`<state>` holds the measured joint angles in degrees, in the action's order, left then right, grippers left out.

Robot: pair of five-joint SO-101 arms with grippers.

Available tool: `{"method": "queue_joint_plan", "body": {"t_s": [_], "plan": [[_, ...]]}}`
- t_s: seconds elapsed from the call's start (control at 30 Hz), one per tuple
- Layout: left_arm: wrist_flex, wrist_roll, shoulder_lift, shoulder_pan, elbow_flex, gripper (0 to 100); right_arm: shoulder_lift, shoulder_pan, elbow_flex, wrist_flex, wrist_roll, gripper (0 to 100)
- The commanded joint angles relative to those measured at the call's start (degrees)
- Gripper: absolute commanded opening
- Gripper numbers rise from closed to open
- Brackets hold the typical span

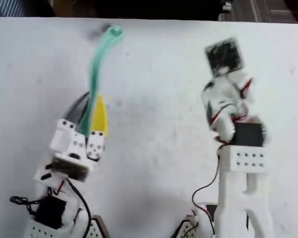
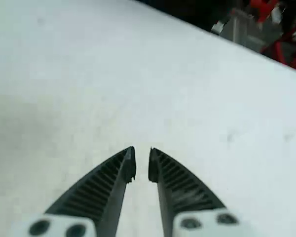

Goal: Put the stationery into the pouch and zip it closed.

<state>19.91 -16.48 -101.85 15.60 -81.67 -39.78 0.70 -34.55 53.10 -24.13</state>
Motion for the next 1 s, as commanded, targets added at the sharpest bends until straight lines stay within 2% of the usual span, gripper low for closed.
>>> {"method": "queue_joint_plan", "body": {"t_s": [0.0,0.07,0.2,0.33,0.43,0.57,0.67,0.8,0.97], "plan": [[-6.4,-5.8,7.7,4.0,3.2,2,-1.5,-0.6,-12.3,-8.3,5.8,2.5],[-11.3,-7.9,16.0,3.9,5.5,2,-1.5,-0.3,-18.1,-14.0,9.1,1.6],[-19.1,-12.8,35.2,3.2,13.5,2,-1.0,2.6,-24.7,-22.4,9.7,1.7],[-23.6,-19.7,51.0,3.7,22.0,2,-0.9,4.4,-32.2,-33.3,9.7,1.7],[-26.4,-22.8,58.9,6.5,24.5,2,-0.9,4.4,-36.4,-41.2,9.7,1.7],[-28.7,-25.8,68.3,11.4,23.3,2,-0.9,4.4,-38.7,-45.8,9.7,1.7],[-32.1,-24.4,76.4,13.1,23.1,2,-0.8,4.4,-40.1,-48.2,9.7,1.7],[-35.3,-17.4,86.0,15.8,23.2,2,-0.8,6.6,-41.6,-51.3,9.7,1.7],[-36.5,-12.6,91.9,17.6,22.8,2,0.1,8.2,-41.6,-52.2,9.8,1.9]]}}
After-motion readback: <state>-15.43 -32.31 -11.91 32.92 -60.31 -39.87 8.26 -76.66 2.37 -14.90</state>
